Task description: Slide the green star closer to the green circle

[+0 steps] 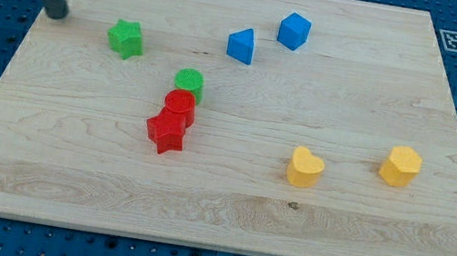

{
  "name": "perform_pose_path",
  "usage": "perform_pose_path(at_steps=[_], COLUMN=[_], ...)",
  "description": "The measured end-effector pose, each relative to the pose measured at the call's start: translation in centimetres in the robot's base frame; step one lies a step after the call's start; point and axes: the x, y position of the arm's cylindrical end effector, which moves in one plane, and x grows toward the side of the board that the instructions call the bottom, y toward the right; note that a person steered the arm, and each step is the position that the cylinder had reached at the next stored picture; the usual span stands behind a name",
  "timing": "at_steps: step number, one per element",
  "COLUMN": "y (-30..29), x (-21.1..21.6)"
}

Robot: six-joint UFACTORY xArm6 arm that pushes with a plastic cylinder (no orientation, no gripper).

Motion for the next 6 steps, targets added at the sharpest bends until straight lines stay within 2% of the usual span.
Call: perform_pose_path(at_steps=[1, 5, 6], y=[3.8, 3.8, 5.9], x=[0.8, 3.0, 3.2])
